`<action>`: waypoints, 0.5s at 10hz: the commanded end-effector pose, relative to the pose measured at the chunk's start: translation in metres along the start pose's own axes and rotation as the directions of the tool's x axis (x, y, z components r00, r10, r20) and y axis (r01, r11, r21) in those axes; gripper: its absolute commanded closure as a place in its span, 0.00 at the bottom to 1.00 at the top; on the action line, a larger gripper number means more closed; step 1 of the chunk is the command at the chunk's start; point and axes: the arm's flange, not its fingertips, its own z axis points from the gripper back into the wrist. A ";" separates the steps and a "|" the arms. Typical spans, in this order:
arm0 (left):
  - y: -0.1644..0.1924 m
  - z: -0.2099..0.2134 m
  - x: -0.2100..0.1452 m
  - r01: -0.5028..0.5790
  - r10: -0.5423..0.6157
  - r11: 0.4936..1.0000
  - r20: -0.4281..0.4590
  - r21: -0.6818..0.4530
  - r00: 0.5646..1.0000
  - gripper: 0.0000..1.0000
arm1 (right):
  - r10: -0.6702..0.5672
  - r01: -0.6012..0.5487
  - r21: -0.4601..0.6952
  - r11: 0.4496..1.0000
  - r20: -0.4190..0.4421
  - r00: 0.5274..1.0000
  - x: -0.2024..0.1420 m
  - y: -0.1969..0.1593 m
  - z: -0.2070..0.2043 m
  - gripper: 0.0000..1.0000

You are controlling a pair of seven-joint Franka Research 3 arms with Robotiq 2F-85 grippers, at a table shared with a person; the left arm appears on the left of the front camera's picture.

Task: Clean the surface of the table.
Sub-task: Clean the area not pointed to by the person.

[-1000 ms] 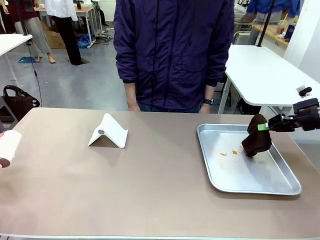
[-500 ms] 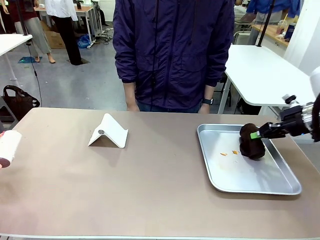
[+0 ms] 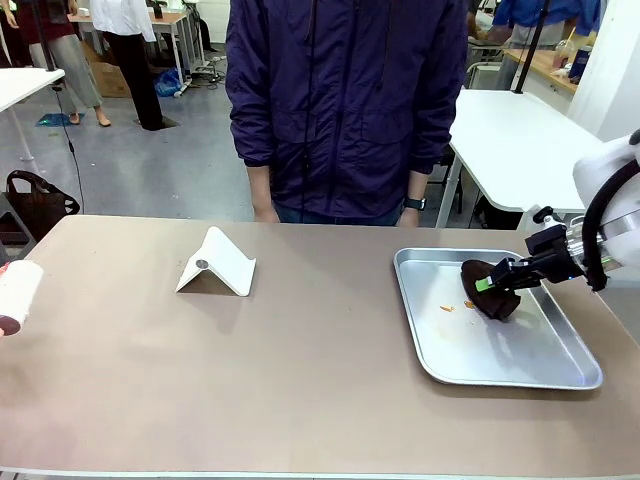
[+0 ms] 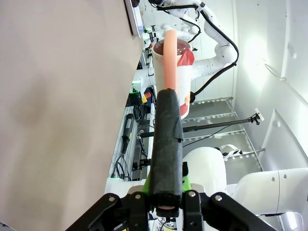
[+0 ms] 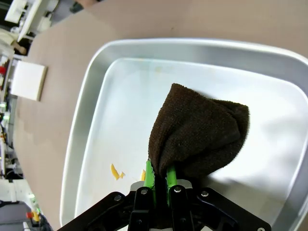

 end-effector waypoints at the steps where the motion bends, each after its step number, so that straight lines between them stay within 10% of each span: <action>1: -0.005 -0.002 -0.001 0.014 -0.014 1.000 0.011 -0.007 1.000 0.78 | 0.020 -0.020 -0.002 1.000 -0.046 0.999 -0.013 0.004 -0.028 0.89; 5: -0.005 -0.002 -0.001 0.014 -0.014 1.000 0.011 -0.007 1.000 0.78 | 0.109 -0.104 0.055 0.993 -0.098 0.989 -0.026 0.038 -0.050 0.89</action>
